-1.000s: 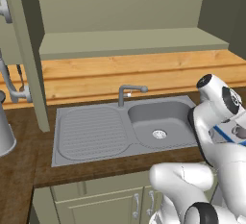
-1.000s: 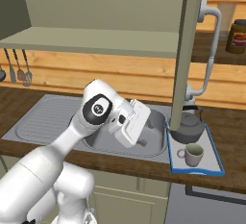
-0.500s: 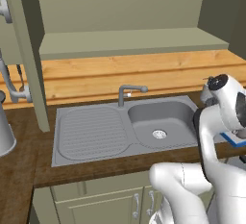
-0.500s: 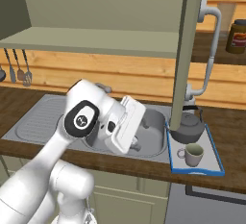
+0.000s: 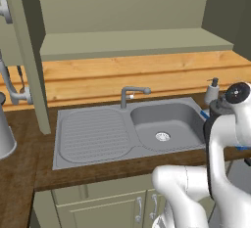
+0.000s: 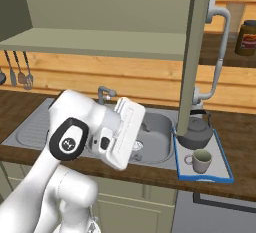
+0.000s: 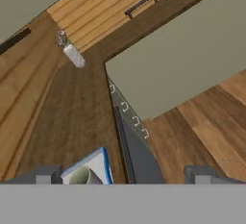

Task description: Pick the kettle from the counter and place it on the tray. Then pick the mug from the cabinet and place it on the tray. Then close the cabinet doors.

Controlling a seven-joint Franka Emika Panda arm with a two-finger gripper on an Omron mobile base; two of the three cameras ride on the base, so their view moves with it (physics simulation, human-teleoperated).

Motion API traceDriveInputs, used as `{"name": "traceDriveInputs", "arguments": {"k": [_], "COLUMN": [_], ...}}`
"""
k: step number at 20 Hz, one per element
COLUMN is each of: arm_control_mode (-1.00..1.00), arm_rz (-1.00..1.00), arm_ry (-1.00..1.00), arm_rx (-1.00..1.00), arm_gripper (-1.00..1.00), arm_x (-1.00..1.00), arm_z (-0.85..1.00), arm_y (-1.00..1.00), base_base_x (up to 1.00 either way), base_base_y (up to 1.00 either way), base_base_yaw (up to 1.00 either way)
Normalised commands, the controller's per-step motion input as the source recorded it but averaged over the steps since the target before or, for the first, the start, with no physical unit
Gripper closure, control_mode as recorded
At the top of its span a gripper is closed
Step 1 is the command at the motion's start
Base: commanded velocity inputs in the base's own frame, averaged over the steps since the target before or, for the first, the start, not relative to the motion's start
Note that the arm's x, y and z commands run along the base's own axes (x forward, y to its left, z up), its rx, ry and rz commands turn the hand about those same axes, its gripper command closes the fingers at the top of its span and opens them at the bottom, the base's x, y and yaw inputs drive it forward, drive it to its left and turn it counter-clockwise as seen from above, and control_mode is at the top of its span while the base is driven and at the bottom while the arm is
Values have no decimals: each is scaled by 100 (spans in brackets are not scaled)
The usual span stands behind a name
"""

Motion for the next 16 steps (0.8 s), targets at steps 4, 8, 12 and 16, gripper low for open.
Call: {"name": "traceDriveInputs", "arguments": {"k": [4, 8, 12, 16], "arm_control_mode": [-100, -100, -100, -100], "arm_rz": [0, -1, -3, -5], "arm_ry": [-22, -27, -22, -18], "arm_rx": [-5, -6, -6, -6], "arm_gripper": [-100, -100, -100, -100], "arm_x": [-32, -32, -30, -30], "arm_z": [29, 38, 34, 27], "arm_y": [4, 1, 0, 1], "base_base_x": [0, 0, 0, 0], "base_base_y": [0, 0, 0, 0], "base_base_yaw": [0, 0, 0, 0]}}
